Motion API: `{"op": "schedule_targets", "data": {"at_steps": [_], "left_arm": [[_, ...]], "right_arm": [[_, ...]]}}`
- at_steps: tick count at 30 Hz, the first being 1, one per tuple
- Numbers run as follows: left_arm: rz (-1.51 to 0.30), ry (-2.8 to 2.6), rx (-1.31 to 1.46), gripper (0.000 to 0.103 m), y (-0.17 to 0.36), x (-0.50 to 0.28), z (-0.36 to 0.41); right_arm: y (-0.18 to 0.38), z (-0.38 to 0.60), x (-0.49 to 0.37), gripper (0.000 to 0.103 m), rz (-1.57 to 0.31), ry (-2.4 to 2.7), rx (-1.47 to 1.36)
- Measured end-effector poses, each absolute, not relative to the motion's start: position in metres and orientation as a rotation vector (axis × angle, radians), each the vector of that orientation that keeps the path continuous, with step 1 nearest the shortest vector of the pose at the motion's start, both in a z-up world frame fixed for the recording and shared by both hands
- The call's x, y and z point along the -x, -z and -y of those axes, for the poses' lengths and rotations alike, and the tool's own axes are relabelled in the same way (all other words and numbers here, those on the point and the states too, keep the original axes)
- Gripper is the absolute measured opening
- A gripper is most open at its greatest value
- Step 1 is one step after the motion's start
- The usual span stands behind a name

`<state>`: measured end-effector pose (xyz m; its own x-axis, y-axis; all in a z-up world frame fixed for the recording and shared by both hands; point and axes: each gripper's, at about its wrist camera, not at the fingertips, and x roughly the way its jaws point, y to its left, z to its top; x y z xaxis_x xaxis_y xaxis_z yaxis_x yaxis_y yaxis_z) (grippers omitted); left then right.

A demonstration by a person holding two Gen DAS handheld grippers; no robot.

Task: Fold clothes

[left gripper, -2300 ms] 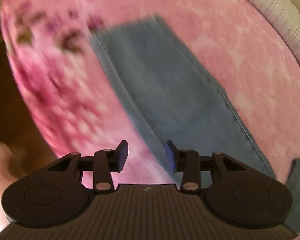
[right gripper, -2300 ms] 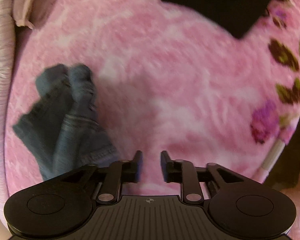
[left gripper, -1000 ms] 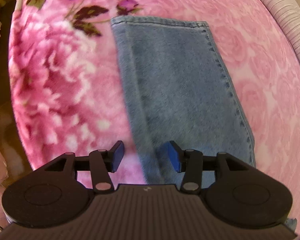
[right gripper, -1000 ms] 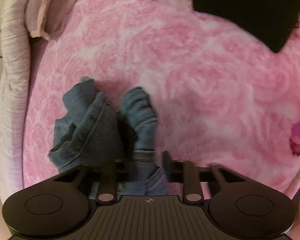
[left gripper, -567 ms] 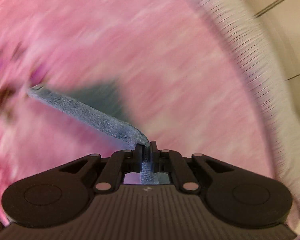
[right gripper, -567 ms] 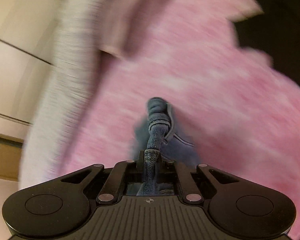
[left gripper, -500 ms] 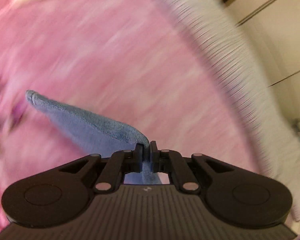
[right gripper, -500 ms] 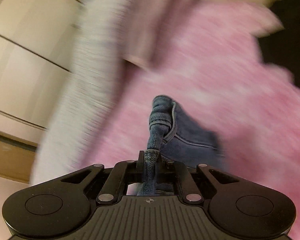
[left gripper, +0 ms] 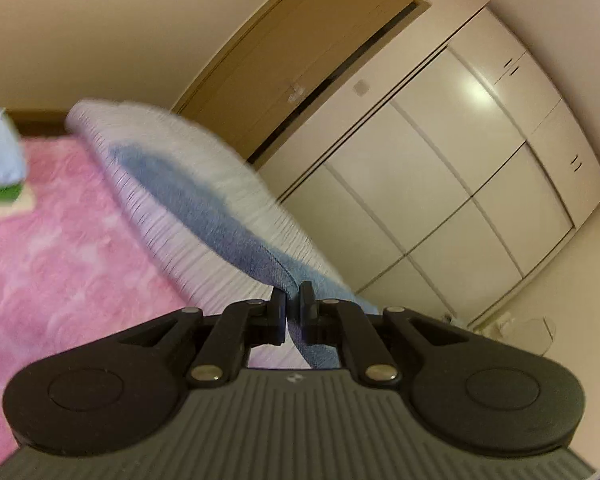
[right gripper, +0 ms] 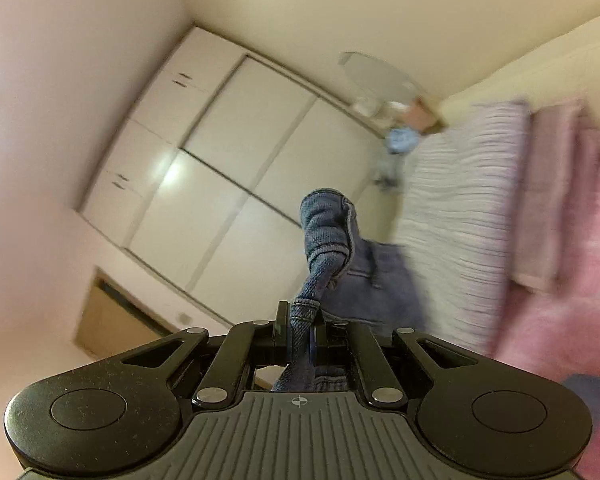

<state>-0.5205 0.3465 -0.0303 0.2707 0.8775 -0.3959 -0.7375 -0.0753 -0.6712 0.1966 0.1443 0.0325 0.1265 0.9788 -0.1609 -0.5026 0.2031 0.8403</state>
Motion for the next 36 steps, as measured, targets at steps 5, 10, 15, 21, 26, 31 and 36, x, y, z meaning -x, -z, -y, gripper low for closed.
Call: {"op": "schedule_targets", "data": {"at_steps": [5,10,15,21,26,31,36], "left_arm": [[-0.206,-1.413,1.108,0.009,0.156,0.512,-0.278],[-0.620,-1.515,1.449,0.010,0.302,0.516,-0.219],[-0.584,-1.633,1.480,0.029,0.319,0.526,-0.174],[-0.549,-1.701,1.363,0.027,0.300,0.523,-0.166],[-0.441,-1.780,1.362,0.028,0.293,0.539,-0.152],[-0.253,-1.859,1.407,0.034,0.298,0.568,-0.153],[-0.172,-1.897,1.458,0.034,0.321,0.590,-0.176]], "right_arm": [[0.099,-0.047,-0.203,0.006,-1.096,-0.830,-0.597],[0.214,0.014,-0.216,0.010,-1.289,-0.463,-0.432],[0.256,0.045,-0.225,0.026,-1.348,-0.415,-0.362],[0.301,0.080,-0.235,0.036,-1.409,-0.376,-0.304],[0.318,0.088,-0.243,0.038,-1.439,-0.422,-0.338],[0.336,0.084,-0.243,0.038,-1.450,-0.471,-0.349],[0.351,0.072,-0.232,0.038,-1.443,-0.469,-0.354]]}}
